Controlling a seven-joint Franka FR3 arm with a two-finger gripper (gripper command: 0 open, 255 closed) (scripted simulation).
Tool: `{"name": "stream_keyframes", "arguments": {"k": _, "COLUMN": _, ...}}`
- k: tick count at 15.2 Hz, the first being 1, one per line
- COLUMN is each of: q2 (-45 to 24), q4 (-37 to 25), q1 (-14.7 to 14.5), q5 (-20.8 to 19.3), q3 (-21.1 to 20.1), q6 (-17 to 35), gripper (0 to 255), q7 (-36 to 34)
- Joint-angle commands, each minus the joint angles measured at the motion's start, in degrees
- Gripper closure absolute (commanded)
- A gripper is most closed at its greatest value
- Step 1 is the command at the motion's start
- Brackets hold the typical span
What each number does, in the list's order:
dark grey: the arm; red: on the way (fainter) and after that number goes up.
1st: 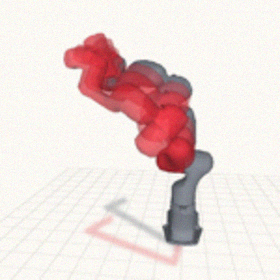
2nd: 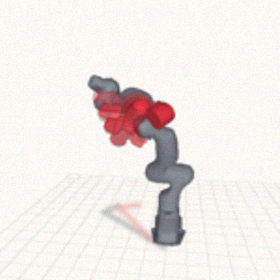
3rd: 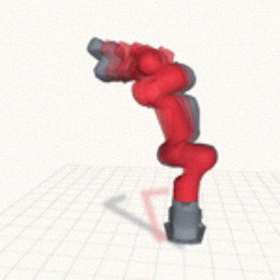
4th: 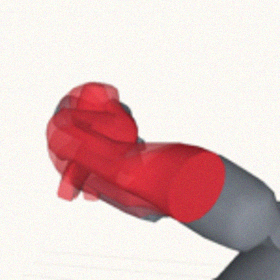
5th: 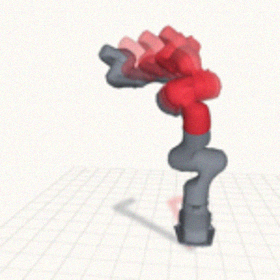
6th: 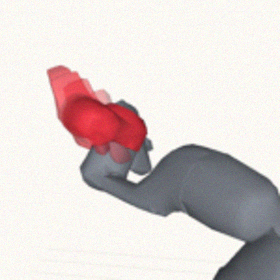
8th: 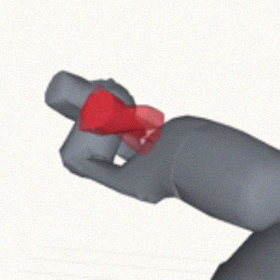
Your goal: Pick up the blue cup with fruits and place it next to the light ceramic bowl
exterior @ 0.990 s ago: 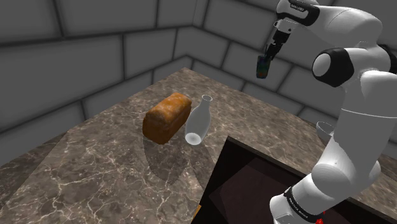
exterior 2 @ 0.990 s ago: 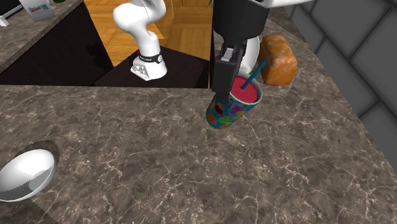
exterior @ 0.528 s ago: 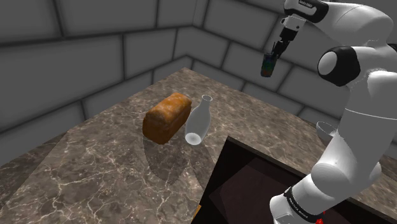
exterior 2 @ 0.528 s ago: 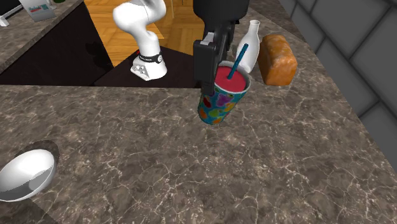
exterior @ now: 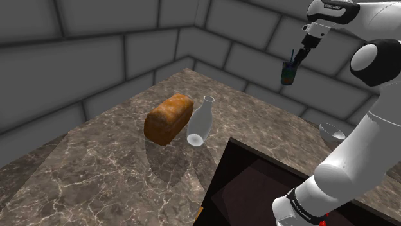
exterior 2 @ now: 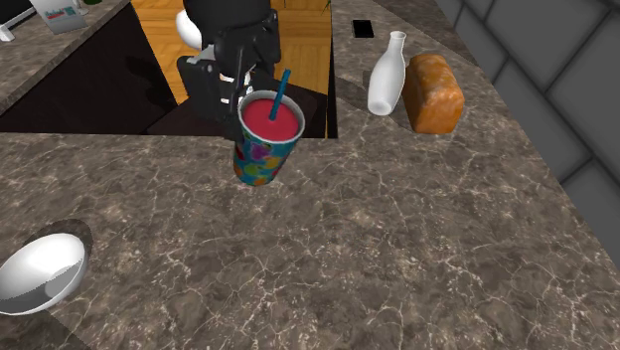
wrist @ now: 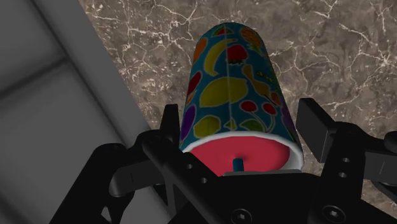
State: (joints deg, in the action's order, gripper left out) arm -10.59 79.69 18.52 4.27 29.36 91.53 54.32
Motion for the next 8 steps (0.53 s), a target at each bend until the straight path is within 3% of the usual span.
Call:
{"name": "stream_keyframes", "arguments": {"k": 1, "q2": 3.0, "q4": 3.6, "q1": 0.53, "q5": -1.26, "q3": 0.8, "q6": 0.97, "gripper": 255, "q7": 1.7}}
{"name": "stream_keyframes", "arguments": {"k": 8, "q2": 9.49, "q4": 10.84, "q1": 3.74, "q5": -4.15, "q3": 4.02, "q6": 2.61, "gripper": 255, "q7": 8.36}}
